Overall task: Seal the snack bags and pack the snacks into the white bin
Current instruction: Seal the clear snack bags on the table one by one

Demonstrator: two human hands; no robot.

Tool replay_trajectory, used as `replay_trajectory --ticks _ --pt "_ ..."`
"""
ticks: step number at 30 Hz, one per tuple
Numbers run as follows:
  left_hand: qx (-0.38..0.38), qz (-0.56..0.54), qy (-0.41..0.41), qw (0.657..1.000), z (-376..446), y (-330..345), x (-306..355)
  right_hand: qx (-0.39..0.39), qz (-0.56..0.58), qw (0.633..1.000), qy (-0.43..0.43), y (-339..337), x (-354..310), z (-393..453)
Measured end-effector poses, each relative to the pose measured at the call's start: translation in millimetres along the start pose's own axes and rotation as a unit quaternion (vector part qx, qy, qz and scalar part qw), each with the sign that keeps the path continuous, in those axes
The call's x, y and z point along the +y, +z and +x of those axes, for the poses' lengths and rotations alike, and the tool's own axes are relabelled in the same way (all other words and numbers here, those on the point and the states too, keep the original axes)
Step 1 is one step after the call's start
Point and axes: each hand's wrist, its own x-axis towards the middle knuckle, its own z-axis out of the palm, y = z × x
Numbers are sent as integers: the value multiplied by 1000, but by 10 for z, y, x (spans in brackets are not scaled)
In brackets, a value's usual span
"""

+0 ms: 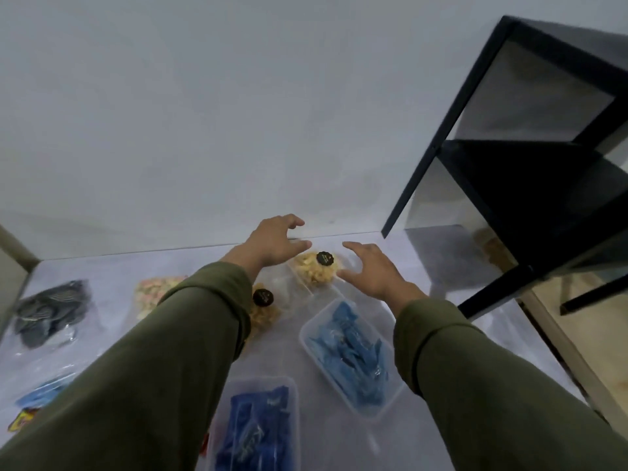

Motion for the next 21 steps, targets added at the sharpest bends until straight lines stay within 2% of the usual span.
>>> replay_trajectory --ticks 7,11,15,21 --pt "-32 35 -23 999 458 502 -180 -9 25 999 40 343 318 348" --pt "-46 49 -62 996 637 691 -225 3 50 997 62 448 448 484" --pt "-65 28 -103 992 703 762 -220 10 74 993 92 459 519 561" --pt "-65 16 -118 991 759 818 -218 25 140 981 133 427 542 646"
